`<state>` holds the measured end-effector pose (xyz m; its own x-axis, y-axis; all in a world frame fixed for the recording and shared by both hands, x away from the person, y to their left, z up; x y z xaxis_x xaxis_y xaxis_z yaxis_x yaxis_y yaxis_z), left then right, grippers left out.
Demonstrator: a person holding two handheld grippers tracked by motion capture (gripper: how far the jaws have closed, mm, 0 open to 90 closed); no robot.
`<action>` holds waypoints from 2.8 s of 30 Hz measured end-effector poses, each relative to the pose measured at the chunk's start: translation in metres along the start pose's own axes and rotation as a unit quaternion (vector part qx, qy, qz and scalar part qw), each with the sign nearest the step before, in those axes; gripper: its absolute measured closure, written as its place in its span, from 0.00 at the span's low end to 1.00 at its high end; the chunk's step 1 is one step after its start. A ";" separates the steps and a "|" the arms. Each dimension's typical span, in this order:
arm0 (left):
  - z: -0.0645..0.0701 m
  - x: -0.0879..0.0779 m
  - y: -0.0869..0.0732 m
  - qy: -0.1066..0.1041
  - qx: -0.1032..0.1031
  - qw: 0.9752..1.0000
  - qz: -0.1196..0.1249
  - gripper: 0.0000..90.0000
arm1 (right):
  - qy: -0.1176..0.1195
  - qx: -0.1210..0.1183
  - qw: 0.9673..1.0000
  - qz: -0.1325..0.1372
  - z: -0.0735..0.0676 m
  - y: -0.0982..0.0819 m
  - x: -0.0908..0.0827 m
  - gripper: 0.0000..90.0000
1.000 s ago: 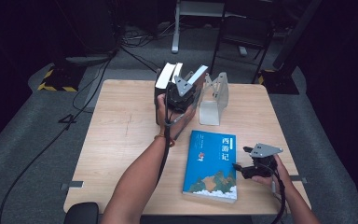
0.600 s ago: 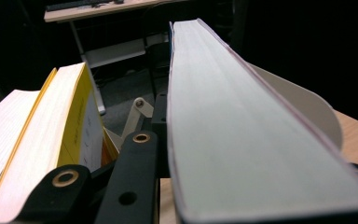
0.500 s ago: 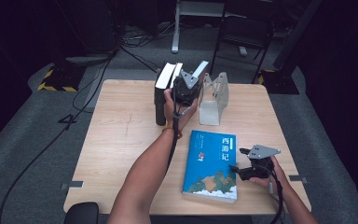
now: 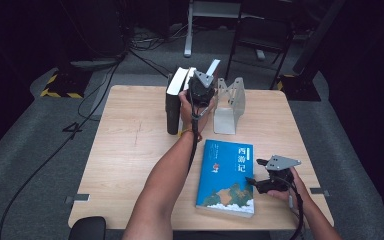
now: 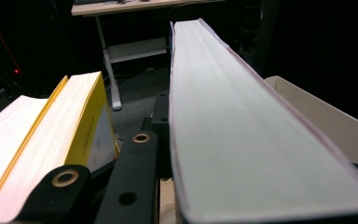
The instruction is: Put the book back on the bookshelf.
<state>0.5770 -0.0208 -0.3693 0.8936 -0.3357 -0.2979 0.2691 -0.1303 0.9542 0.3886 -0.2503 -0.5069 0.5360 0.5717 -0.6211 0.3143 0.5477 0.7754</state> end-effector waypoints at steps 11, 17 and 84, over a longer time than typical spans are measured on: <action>0.014 0.002 0.001 -0.007 -0.005 1.000 0.018 0.79 | -0.001 -0.005 1.000 -0.001 -0.001 0.000 0.000 0.21; 0.018 -0.006 -0.001 -0.018 0.012 1.000 0.018 0.78 | 0.004 0.000 1.000 -0.003 0.000 0.000 0.000 0.21; 0.034 -0.019 -0.092 -0.128 0.040 0.989 -0.054 0.48 | 0.027 0.033 0.999 -0.002 -0.001 -0.002 0.003 0.21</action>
<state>0.5228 -0.0339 -0.4526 0.7379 -0.5407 -0.4039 0.3186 -0.2486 0.9147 0.3887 -0.2485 -0.5103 0.4918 0.6035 -0.6276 0.3676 0.5096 0.7780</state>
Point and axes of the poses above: each handheld gripper's, and its own axes: x roughly forward along the jaws, y roughly out of its top, z roughly to its right, the point moved 5 cm from there along x, roughly forward along the jaws, and after that the axes turned 1 degree about -y, right-handed, at the moved point
